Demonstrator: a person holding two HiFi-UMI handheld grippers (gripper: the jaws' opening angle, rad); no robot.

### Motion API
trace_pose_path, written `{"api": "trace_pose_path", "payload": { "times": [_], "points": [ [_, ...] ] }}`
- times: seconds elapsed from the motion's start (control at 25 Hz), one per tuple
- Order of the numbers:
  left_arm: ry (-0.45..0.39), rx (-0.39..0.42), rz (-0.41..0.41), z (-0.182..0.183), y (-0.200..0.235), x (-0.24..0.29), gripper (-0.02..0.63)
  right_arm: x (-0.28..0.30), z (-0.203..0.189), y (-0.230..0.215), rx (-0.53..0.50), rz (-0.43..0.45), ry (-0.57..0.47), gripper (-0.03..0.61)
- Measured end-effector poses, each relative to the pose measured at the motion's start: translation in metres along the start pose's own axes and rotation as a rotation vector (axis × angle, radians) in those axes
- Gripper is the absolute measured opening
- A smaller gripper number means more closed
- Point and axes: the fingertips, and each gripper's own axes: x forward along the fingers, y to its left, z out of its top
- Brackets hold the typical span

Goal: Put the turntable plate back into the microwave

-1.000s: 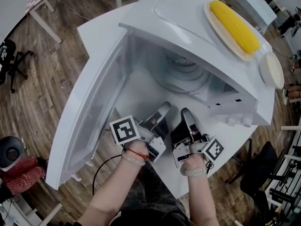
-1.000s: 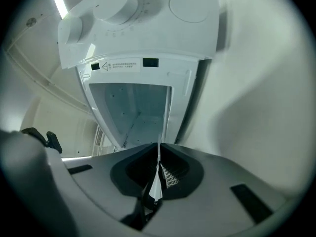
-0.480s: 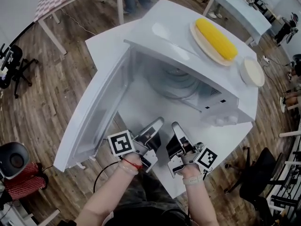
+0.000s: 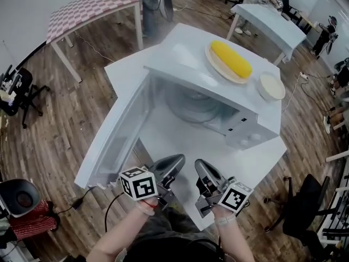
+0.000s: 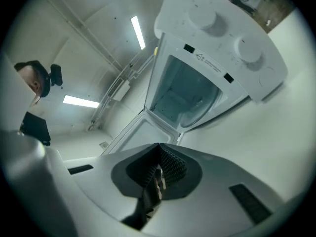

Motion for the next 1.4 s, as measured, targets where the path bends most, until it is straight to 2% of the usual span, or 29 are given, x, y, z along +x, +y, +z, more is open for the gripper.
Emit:
{"api": "trace_pose_path", "payload": {
  "times": [0.12, 0.24, 0.44, 0.72, 1.04, 1.4],
  "points": [
    [0.017, 0.096, 0.027, -0.004, -0.012, -0.009, 0.012, -0.010, -0.003, 0.013, -0.107, -0.004, 0.016, 0.021],
    [0.033, 0.158, 0.048, -0.014, -0.025, -0.022, 0.012, -0.023, -0.011, 0.027, -0.189, -0.012, 0.028, 0.021],
    [0.038, 0.189, 0.085, -0.030, -0.039, -0.041, 0.012, -0.039, -0.022, 0.043, -0.325, -0.035, 0.056, 0.021],
    [-0.024, 0.173, 0.089, -0.026, -0.056, -0.054, 0.012, -0.057, -0.024, 0.063, -0.370, -0.037, 0.028, 0.021],
    [-0.044, 0.234, 0.110, -0.021, -0.068, -0.064, 0.012, -0.064, -0.030, 0.080, -0.418, -0.013, 0.027, 0.021],
    [-0.052, 0.236, 0.131, -0.026, -0.069, -0.077, 0.012, -0.064, -0.035, 0.088, -0.441, -0.002, 0.030, 0.021]
  ]
}}
